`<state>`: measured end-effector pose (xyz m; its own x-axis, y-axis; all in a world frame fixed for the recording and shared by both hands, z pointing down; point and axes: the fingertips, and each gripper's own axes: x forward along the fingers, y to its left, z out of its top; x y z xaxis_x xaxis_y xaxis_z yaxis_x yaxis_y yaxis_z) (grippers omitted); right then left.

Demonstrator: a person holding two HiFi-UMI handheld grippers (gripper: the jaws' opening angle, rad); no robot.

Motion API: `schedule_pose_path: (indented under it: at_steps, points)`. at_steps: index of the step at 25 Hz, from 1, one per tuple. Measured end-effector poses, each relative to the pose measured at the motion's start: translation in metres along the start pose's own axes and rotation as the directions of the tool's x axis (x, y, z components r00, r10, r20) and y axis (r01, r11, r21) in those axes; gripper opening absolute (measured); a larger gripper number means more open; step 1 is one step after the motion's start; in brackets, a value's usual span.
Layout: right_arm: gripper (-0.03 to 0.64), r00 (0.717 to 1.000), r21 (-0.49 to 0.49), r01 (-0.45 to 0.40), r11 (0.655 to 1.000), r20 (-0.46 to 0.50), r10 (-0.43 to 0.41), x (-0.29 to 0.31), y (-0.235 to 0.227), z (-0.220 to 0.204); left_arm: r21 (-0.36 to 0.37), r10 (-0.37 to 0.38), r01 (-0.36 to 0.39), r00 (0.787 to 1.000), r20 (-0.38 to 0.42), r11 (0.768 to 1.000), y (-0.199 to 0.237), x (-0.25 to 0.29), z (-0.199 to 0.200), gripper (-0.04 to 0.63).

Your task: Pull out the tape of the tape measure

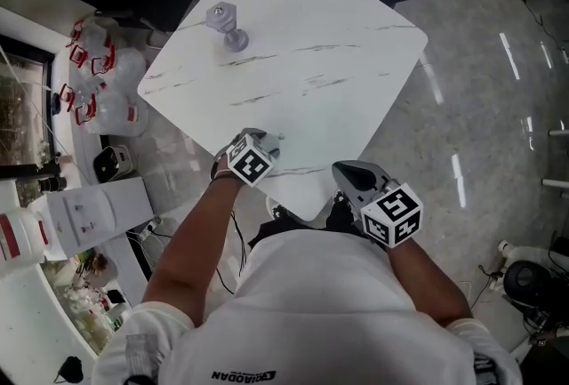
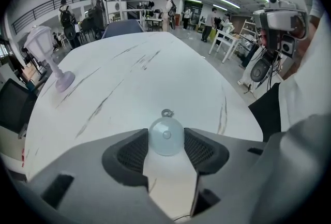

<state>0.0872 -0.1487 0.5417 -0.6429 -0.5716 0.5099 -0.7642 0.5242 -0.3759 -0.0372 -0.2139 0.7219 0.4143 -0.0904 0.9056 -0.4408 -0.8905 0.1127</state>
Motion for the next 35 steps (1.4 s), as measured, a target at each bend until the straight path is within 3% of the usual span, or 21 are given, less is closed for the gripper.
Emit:
schedule_pose_path:
  at_steps: [4,11,15,19,24,30,35]
  points:
    - [0.006,1.0,0.003,0.011,1.0,0.004,-0.011,-0.003,-0.002,0.0,0.0,-0.016,0.016,1.0,-0.011,1.0,0.0,0.0,0.0,0.222]
    - [0.006,1.0,-0.013,0.021,1.0,0.02,-0.021,-0.008,0.0,0.008,-0.006,0.019,-0.019,1.0,0.011,1.0,-0.003,-0.005,-0.001,0.221]
    - [0.006,0.998,-0.021,0.032,0.999,0.048,-0.031,-0.011,-0.002,0.018,0.006,0.048,-0.049,0.998,0.049,0.999,-0.007,-0.024,0.005,0.221]
    - [0.006,0.995,-0.04,0.047,0.998,0.088,-0.044,-0.017,-0.002,0.034,0.016,0.106,-0.109,0.985,0.138,0.994,-0.009,-0.059,0.023,0.221]
    - [0.006,0.988,-0.082,0.051,0.995,0.148,-0.038,-0.026,0.005,0.063,0.029,0.192,-0.208,0.942,0.275,0.978,-0.011,-0.122,0.052,0.222]
    - [0.006,0.973,-0.121,0.052,0.991,0.23,-0.023,-0.042,0.021,0.095,0.019,0.246,-0.276,0.882,0.403,0.961,-0.024,-0.191,0.075,0.221]
    - [0.006,0.956,-0.173,0.054,0.983,0.293,-0.001,-0.055,0.036,0.123,-0.002,0.279,-0.323,0.814,0.509,0.946,-0.042,-0.244,0.087,0.221]
